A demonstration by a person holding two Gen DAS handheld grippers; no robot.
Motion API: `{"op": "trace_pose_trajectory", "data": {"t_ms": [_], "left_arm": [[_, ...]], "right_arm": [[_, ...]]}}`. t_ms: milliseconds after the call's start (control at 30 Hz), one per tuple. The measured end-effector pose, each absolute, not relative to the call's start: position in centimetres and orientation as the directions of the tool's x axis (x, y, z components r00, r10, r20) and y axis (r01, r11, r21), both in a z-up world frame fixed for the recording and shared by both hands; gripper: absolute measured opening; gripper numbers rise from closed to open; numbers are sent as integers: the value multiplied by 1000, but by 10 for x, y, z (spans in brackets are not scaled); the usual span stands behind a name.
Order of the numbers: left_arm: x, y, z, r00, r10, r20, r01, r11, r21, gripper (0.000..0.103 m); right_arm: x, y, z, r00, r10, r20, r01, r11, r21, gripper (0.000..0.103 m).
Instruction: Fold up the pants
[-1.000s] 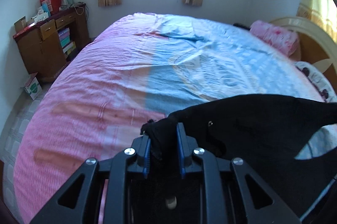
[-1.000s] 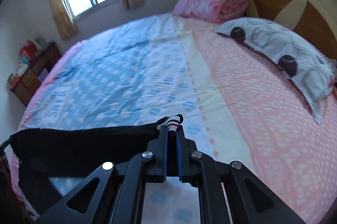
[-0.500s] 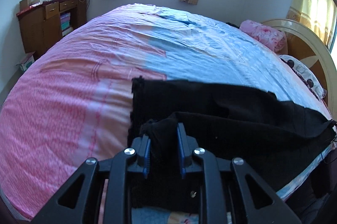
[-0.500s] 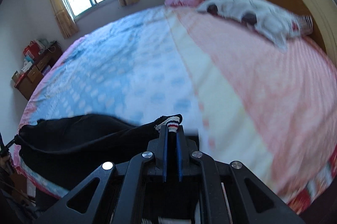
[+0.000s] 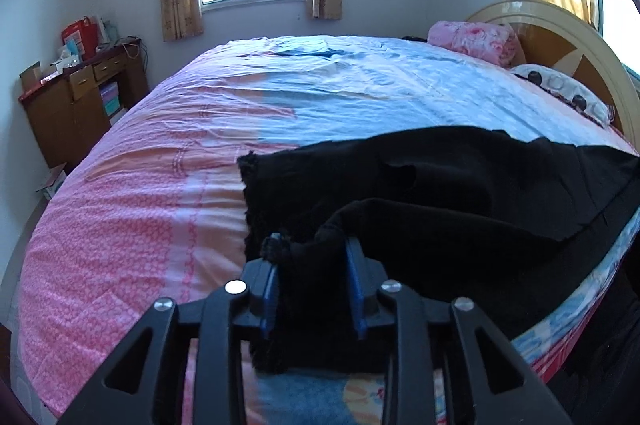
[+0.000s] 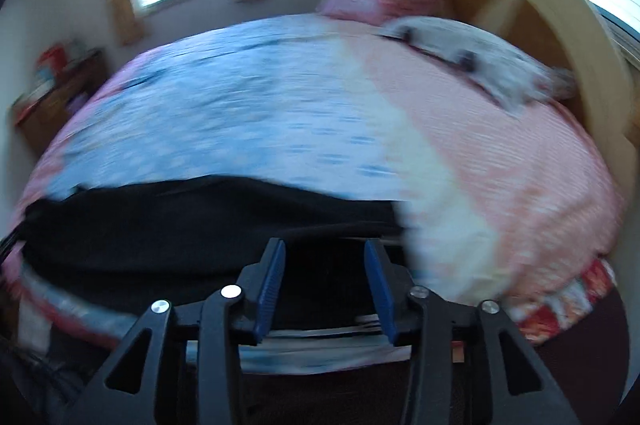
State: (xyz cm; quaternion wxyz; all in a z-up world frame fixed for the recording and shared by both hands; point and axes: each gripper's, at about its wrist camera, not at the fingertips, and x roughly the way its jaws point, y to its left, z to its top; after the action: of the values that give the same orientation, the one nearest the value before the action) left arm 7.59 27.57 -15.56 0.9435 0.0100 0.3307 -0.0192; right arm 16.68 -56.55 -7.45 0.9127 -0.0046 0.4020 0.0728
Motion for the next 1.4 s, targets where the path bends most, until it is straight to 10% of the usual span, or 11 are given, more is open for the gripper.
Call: {"op": "trace_pose_trajectory", "data": {"t_ms": [267,900,1100,1400], "left_arm": [[48,265,-164,751,2,-660,89,990,105,55],[63,270,-176,768,4,-641,59,995,76,44],[62,273,-171,770,-12,-637,69,996,64,42],[48,278,-162,780,-19,-626,88,993,78,40]], "right_arm": [[179,-369,-143,517,313,-797,-573,818,-51,48],[177,-263,-221,572,178,-801,-728,559,-396,47],[194,-264,-214,531,203,-823,-734,596,-326,9],[182,-283,-178,513,274,-814,-734,631,-251,2]]}}
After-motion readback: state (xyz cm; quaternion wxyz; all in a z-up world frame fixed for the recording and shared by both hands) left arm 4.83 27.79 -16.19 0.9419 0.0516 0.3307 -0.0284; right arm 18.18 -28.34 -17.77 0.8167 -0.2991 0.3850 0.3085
